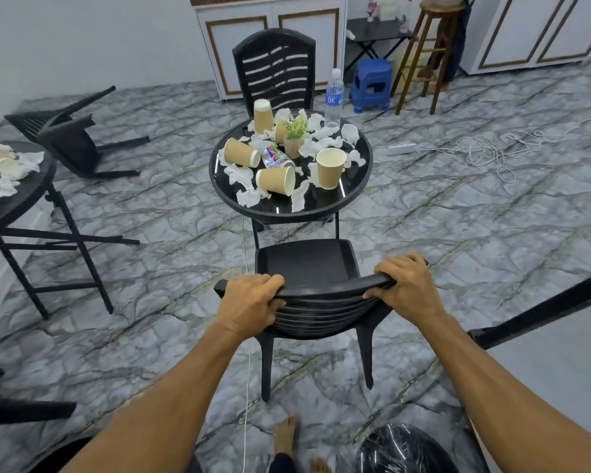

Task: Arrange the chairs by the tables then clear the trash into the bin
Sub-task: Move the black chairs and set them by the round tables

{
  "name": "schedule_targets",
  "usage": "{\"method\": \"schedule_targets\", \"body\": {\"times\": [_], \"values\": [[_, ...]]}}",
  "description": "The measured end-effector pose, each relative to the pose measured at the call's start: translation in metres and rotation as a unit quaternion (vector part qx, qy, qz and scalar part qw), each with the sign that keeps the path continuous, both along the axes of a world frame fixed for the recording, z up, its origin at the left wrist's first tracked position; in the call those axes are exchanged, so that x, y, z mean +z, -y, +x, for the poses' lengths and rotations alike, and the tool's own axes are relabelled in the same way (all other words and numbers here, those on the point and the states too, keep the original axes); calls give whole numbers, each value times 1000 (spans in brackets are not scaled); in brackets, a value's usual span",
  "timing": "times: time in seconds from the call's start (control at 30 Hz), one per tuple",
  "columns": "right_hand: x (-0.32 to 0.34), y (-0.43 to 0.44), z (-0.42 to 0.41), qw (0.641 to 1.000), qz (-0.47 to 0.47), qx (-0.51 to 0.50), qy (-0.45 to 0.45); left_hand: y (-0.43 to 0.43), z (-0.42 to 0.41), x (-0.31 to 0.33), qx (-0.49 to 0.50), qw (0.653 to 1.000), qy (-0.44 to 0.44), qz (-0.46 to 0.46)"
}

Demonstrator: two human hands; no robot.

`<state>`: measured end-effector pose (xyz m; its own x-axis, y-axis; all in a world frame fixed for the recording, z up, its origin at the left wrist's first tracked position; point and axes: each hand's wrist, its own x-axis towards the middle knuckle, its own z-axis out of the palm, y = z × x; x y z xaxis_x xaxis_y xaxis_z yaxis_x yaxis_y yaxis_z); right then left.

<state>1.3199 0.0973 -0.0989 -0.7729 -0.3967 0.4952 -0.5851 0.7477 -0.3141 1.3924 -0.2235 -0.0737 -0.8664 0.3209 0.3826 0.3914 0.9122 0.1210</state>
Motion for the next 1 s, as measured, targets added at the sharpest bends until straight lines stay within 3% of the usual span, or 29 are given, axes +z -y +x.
{"method": "schedule_targets", "body": {"times": [0.2,0.43,0.63,0.93,1.0], "values": [[-16,-30,29,995,4,-39,89,-35,18,-10,-26,997,52,-43],[5,-37,51,981,-23,-21,190,-46,43,-1,34,989,142,-12],[5,-34,56,977,-54,-35,201,-41,55,4,123,979,156,37],[-1,-23,62,974,-82,-20,211,-38,86,-8,158,961,208,96],[-1,-22,62,972,-88,-26,215,-40,84,-7,169,963,198,72]]}}
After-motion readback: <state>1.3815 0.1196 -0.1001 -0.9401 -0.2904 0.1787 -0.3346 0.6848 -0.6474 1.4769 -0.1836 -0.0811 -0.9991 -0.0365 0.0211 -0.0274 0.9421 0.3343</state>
